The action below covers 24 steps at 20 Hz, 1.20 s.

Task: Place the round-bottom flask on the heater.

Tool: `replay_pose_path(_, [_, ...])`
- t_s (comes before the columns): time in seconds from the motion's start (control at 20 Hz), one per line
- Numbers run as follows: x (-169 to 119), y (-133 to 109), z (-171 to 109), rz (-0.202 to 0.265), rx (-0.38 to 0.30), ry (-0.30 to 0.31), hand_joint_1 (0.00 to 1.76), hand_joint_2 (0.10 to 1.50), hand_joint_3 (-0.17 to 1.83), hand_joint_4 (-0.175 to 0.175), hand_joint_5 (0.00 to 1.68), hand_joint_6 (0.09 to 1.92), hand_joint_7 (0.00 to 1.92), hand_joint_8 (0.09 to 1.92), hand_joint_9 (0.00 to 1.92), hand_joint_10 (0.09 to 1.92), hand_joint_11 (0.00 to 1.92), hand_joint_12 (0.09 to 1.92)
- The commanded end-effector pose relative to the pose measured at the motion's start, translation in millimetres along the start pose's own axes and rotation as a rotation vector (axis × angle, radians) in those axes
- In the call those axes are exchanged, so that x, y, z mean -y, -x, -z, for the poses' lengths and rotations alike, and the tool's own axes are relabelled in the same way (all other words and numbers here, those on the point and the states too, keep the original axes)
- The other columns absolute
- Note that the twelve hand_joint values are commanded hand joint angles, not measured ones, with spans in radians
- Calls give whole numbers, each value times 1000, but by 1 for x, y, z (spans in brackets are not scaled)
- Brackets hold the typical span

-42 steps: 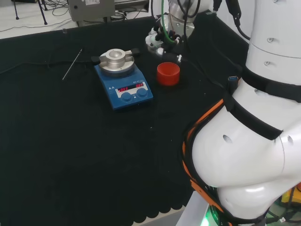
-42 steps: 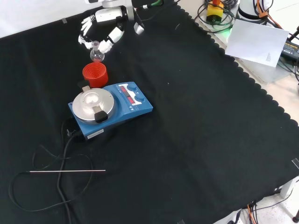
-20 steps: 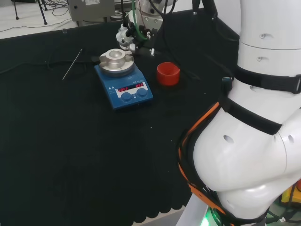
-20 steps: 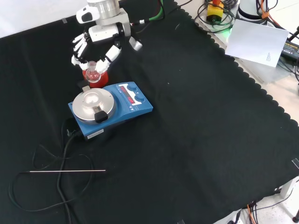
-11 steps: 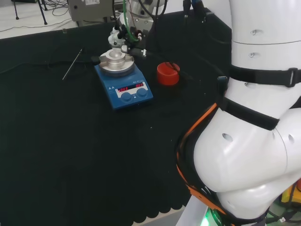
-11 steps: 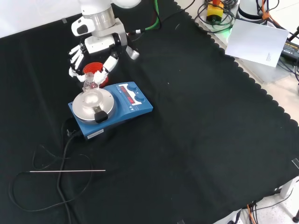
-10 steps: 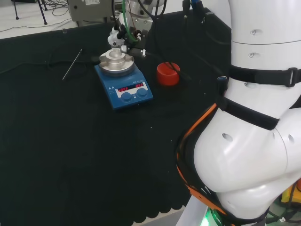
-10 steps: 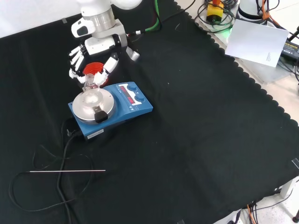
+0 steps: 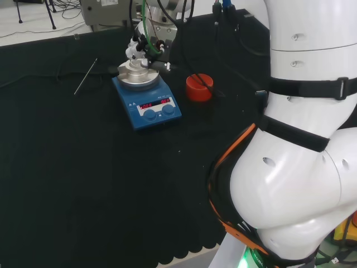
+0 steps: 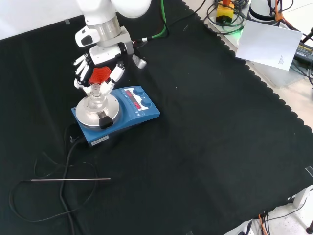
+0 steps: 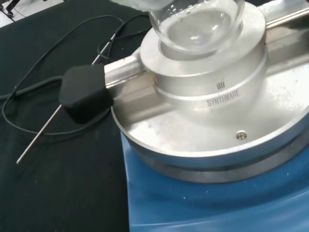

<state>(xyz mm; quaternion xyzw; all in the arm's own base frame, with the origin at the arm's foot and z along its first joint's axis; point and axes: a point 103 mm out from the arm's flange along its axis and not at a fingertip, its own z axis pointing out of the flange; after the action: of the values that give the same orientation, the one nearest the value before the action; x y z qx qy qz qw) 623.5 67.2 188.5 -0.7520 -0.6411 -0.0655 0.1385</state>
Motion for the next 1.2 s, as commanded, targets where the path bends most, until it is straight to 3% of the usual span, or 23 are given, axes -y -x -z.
replay_pose_path(0.05, [-1,1,-3,-3,2,-4,1074,1149,-175,135,1079,896,508,572,631,552,248,1293])
replay_pose_path(0.9, [-9,-2,-13,-3,17,-15,1073,1149,-175,139,1080,894,507,570,631,550,249,1293])
replay_pose_path(1.15, [-9,1,-14,4,-30,-35,1038,1166,-145,155,1002,992,465,588,604,571,232,1312])
replay_pose_path(1.2, [-9,2,-14,6,-43,-40,1009,1141,-152,98,882,978,443,600,589,584,221,1316])
